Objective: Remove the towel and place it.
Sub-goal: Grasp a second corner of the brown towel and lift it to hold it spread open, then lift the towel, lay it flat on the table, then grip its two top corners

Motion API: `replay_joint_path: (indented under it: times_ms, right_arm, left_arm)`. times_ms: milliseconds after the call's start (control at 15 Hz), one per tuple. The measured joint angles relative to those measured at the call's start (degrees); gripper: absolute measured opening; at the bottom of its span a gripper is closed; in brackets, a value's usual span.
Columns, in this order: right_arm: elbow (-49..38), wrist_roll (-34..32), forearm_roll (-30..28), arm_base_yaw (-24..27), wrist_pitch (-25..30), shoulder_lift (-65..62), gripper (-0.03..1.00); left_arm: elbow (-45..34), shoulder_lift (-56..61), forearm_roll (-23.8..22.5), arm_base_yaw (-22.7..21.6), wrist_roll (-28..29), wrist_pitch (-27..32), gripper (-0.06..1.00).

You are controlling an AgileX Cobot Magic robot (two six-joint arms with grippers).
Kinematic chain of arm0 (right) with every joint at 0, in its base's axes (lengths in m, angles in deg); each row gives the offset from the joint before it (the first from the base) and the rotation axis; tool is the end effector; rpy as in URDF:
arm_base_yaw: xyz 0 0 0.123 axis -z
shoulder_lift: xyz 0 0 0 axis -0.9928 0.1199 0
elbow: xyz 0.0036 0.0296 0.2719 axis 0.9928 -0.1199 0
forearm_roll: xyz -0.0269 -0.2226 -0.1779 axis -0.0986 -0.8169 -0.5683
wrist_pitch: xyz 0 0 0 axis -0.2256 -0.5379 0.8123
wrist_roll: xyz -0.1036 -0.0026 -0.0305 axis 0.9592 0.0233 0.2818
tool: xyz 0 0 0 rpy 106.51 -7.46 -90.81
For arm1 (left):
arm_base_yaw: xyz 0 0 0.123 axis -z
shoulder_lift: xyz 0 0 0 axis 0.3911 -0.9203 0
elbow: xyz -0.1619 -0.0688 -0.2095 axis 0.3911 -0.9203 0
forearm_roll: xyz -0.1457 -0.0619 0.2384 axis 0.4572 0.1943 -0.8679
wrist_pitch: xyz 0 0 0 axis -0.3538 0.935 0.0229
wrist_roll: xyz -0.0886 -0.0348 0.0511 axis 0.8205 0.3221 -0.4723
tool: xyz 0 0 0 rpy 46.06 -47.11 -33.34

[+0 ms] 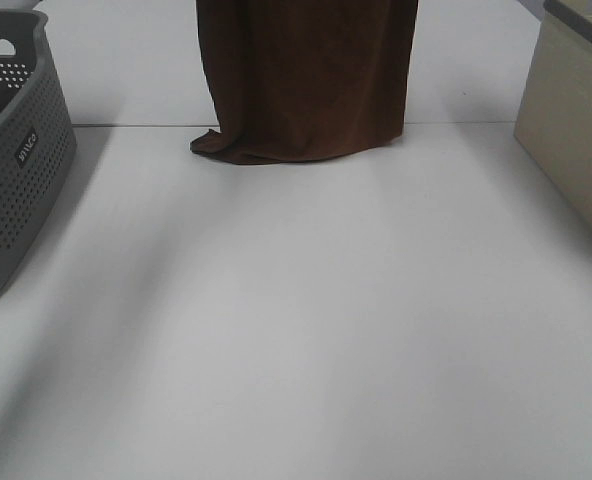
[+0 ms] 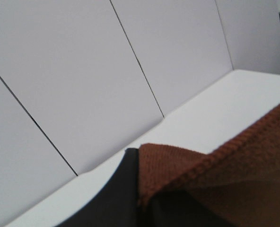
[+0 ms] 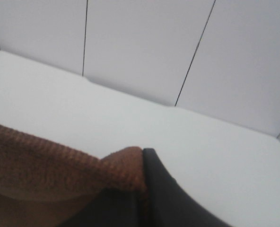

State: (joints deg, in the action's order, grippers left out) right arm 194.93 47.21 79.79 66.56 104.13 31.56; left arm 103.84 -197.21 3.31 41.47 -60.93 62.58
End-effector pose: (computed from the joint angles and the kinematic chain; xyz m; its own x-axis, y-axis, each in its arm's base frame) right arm 0.5170 0.1526 0.4228 -0.1582 -0.1953 -0.9679 -0.3020 0.9429 -0.1408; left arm 0.5531 -0.1905 0.4075 0.0856 0.3914 -0.9163 0.3618 0.8446 0.3946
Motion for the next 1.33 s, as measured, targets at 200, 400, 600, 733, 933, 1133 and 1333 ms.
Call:
replay_joint_path:
  times_ms: [200,400,600,733,933,1133,1333]
  right_arm:
    - [0.29,0.0,1.03,0.0,16.27,-5.39,0.01]
    - [0.57,-0.17,2.92,-0.06,30.88,-10.66,0.01]
    - [0.57,-0.57,4.41,-0.17,39.02,-13.81,0.01]
    - [-1.89,-0.57,4.76,-0.34,39.25,-15.36,0.01]
    - [-10.6,-0.69,5.44,-0.63,38.96,-21.14,0.01]
    - [-19.94,-1.89,5.33,-0.63,38.96,-27.85,0.01]
    - [-28.99,-2.64,5.61,-0.63,38.96,-34.38,0.01]
  left_arm:
    - [0.0,3.21,0.34,0.0,0.0,15.01,0.0]
    - [0.0,7.28,-0.69,0.23,2.52,29.45,0.0]
    - [0.06,9.97,-1.32,0.46,8.48,38.5,0.0]
    - [-0.11,10.66,-1.38,0.46,11.34,38.73,0.0]
    - [-7.1,16.56,-1.49,0.8,16.16,38.9,0.0]
    - [-20.91,25.32,-1.49,2.01,16.79,38.96,0.0]
    - [-40.68,35.07,-1.09,4.13,16.62,38.85,0.0]
